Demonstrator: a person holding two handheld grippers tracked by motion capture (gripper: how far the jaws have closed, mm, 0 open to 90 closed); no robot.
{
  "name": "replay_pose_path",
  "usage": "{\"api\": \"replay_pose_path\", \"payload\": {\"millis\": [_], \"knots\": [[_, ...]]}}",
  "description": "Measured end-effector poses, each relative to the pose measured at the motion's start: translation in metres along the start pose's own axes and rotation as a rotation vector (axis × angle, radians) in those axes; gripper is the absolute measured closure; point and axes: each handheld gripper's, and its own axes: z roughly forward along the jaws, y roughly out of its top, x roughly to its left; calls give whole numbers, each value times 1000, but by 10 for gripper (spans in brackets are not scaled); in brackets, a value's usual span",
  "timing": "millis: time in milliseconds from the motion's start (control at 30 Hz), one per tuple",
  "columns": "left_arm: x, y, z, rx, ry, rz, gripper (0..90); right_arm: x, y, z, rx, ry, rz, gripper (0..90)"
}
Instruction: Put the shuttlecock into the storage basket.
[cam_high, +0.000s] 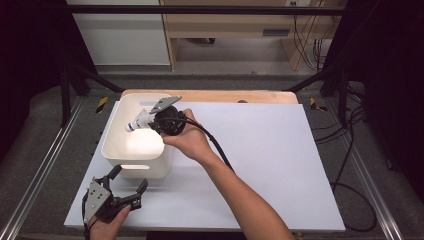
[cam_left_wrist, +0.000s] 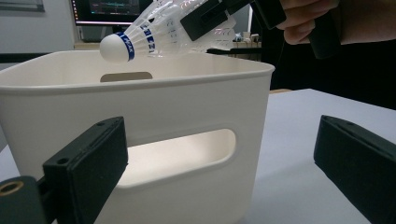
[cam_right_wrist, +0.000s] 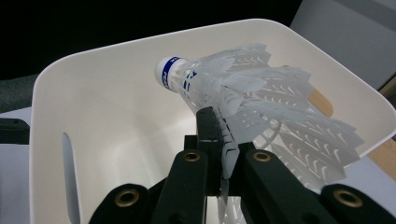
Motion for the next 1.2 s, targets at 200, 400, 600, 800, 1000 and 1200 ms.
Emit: {"api": "replay_pose_path", "payload": {"millis": [200,400,600,800,1000,1200], "knots": [[0,0,0,0,0,0,31,0,-1,3,7,0,1,894],[0,0,0,1,0,1,30,-1,-2,5,13,2,0,894],[0,0,0,2,-1,2,31,-1,-3,7,15,2,-6,894],[0,0,0,2,-1,2,31,-2,-4,9,20,3,-5,894],[0,0,0,3,-2,2,31,-2,-4,11,24,1,-1,894],[0,0,0,3,-1,2,31,-4,-4,14,32,3,-3,894]]}}
